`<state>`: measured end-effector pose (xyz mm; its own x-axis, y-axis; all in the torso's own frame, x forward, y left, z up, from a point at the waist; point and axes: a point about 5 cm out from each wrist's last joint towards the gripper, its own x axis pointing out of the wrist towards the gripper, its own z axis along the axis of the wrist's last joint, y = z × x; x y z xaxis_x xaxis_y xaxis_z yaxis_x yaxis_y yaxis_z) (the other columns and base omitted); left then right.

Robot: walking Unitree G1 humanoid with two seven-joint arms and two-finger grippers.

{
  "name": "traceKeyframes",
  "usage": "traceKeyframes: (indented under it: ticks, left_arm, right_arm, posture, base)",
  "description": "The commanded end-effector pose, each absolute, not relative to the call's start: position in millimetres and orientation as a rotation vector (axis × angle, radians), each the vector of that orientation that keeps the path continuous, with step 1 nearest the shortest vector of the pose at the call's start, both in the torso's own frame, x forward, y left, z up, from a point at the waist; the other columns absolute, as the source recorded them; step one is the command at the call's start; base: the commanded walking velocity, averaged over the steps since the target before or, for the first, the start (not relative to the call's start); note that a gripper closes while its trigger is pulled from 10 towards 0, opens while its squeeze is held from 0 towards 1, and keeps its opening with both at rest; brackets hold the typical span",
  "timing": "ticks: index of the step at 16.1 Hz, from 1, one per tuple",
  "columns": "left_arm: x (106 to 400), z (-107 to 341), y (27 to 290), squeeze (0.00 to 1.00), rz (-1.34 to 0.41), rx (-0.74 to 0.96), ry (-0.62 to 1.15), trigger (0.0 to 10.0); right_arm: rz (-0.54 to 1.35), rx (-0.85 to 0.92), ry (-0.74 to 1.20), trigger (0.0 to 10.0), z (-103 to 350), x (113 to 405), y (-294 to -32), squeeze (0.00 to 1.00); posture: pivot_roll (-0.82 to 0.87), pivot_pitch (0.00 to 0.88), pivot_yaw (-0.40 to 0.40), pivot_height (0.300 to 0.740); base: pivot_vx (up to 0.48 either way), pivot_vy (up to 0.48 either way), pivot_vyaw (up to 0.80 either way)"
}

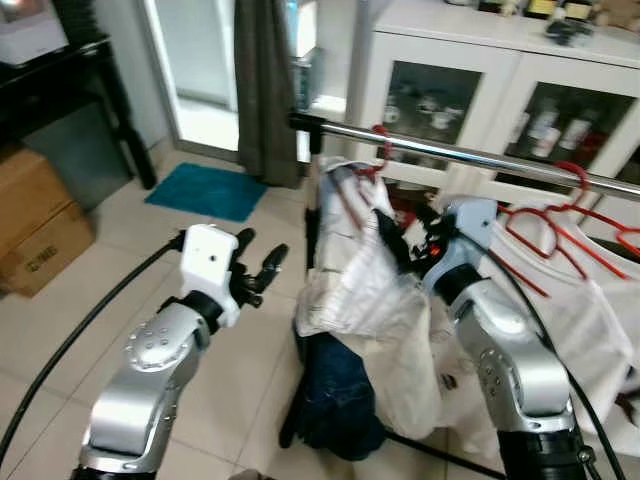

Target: Hang hanger

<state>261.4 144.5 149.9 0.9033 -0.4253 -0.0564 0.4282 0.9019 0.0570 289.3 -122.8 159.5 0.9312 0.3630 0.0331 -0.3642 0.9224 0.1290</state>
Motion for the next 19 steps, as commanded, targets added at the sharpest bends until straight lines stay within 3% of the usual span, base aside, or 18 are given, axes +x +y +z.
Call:
traceKeyframes:
  ticks: [1,13,19]
  left_arm:
    - [262.4,150.0,143.4,0.0,-0.433,0.079,0.041,10.0]
    - [257.9,146.6,149.2,0.0,-0.426,0.113,0.05,10.0]
    - [246.7,147.2,151.2,0.0,-0.615,0.128,0.073,10.0]
  right_arm:
    - [0.358,0.125,-0.024,10.0,164.6,287.8,-125.8,1.0]
    - [0.309,0.06,-0.034,10.0,167.8,297.0,-132.9,1.0]
    - [0.314,-0.035,0.051,10.0,162.4,325.3,-137.8,1.0]
  posture:
    - [-0.03,0.0,0.016,0.74]
    - [-0.02,0.0,0.012,0.74]
    - [-0.02,0.0,0.02,0.74]
  base:
    - [0.0,-0.337,0.0]
    - [0.0,-0.336,0.0]
    - [0.0,0.0,0.0]
